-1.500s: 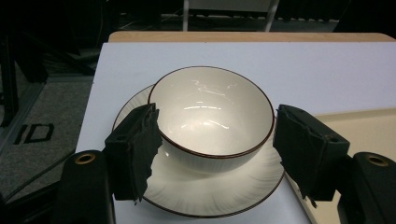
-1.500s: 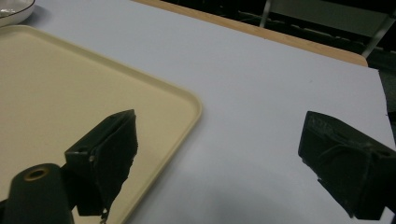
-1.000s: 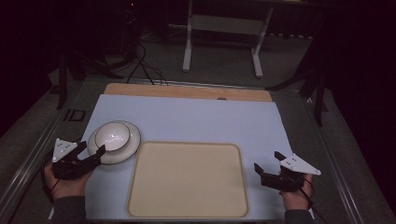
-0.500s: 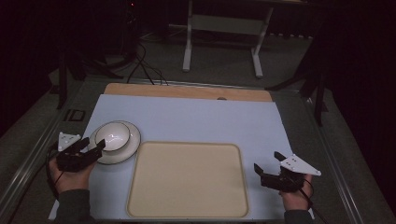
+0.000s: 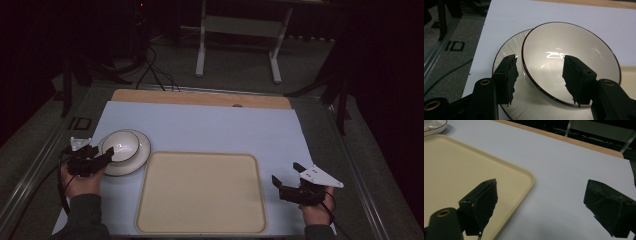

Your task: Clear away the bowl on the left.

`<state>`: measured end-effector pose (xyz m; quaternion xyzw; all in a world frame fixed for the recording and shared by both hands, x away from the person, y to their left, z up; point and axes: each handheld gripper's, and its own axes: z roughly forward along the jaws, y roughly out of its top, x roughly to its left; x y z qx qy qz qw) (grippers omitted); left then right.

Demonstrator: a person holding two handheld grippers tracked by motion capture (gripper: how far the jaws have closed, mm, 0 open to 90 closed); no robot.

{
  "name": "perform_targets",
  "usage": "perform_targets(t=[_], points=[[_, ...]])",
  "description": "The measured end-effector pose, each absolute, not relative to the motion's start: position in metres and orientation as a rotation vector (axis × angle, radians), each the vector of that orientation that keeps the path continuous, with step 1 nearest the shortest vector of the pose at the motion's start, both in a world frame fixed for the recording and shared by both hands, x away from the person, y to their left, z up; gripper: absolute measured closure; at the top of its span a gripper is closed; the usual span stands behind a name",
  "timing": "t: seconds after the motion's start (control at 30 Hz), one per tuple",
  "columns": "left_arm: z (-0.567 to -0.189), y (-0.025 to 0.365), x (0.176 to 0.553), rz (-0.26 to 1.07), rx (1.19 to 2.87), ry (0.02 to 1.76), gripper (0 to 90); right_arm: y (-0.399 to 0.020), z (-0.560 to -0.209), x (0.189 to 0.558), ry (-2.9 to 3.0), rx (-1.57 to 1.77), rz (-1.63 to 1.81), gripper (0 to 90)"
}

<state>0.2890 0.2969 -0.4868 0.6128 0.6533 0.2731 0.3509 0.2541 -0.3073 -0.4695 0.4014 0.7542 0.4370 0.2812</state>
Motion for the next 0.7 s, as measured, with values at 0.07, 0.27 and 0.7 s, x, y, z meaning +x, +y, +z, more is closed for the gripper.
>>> perform_targets(t=[0.07,0.27,0.7], points=[[-0.489,0.298,0.293,0.668,1.575,1.714,45.4,-0.307,-0.469,0.254,2.021,1.073,1.171,11.4],[-0.496,0.303,0.3,0.628,1.551,1.752,46.2,-0.307,-0.469,0.254,2.021,1.07,1.171,11.4],[-0.502,0.303,0.309,0.553,1.561,1.769,57.3,-0.307,-0.468,0.253,2.011,1.06,1.179,11.4]])
